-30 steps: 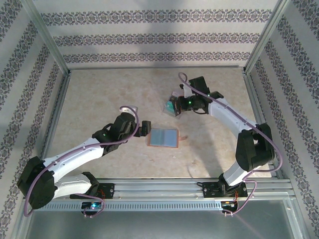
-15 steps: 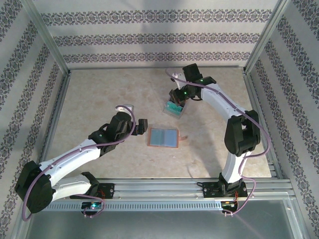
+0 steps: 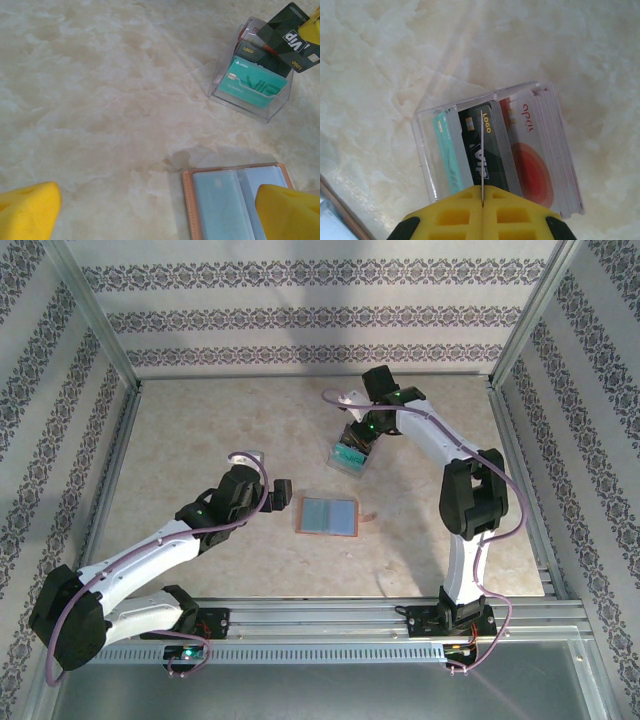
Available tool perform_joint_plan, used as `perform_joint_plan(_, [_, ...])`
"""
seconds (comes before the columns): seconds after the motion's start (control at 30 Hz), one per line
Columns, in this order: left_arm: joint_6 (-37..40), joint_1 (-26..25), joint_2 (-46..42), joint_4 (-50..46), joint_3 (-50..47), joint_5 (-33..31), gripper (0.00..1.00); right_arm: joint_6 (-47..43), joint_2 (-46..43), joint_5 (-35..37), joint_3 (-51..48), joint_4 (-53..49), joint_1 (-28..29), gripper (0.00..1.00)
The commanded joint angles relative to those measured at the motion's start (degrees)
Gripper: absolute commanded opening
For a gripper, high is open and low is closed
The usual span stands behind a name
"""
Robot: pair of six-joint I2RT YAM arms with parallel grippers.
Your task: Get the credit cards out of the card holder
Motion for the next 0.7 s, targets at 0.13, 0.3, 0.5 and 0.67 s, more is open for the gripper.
perform_joint_plan(0.13, [-0.48, 1.48, -0.99, -3.2, -0.27, -0.82, 0.99, -6.37, 3.33, -0.39, 4.82, -1.68, -0.61, 0.03])
perform_joint_plan(0.3, [-0.88, 1.88, -1.3, -3.78, -0.25, -0.83, 0.99, -7.59, 5.15, -1.9, 7.07, -2.78, -1.2, 0.03])
perform_joint_plan(0.5, [-1.21, 2.34, -1.43, -4.44, 0.0, -0.73, 0.99, -8.46, 7.51, -3.03, 9.57, -4.48, -1.49, 0.03])
perform_joint_plan(0.67, [-1.67, 2.81, -1.57, -4.99, -0.13, -0.42, 0.99, -8.84, 8.25, -3.6, 9.46, -4.89, -1.49, 0.03])
